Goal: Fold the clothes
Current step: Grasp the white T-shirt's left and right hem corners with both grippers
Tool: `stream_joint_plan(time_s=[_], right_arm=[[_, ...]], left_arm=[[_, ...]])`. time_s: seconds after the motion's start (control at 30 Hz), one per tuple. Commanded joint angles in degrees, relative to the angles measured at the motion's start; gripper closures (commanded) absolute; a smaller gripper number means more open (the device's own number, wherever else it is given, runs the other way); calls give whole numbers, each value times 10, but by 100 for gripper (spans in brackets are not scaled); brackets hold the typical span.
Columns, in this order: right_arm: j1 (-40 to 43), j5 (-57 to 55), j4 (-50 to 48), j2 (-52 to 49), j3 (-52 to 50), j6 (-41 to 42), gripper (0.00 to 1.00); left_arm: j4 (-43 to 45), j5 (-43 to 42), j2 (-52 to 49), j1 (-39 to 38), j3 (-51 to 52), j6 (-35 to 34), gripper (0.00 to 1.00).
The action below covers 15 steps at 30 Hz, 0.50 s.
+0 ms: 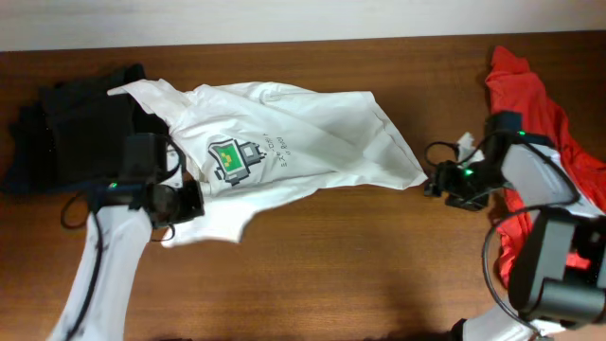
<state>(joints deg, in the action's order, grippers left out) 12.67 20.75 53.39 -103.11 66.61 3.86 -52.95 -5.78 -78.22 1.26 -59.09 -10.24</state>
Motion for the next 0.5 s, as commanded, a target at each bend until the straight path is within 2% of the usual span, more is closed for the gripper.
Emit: stream_joint_plan(time_s=[0.0,0.17,0.47], right_arm=[[-26,-22,-23,-24,8,34,37],[-37,-47,-74,-51,8,121,38],[-55,36,-141,-68,8,150,38]], left_arm=[[-5,0,28,-1,-3,5,100],[-12,-8,28,-1,-2,5,100],[-11,-9,28,-1,-2,5,100]])
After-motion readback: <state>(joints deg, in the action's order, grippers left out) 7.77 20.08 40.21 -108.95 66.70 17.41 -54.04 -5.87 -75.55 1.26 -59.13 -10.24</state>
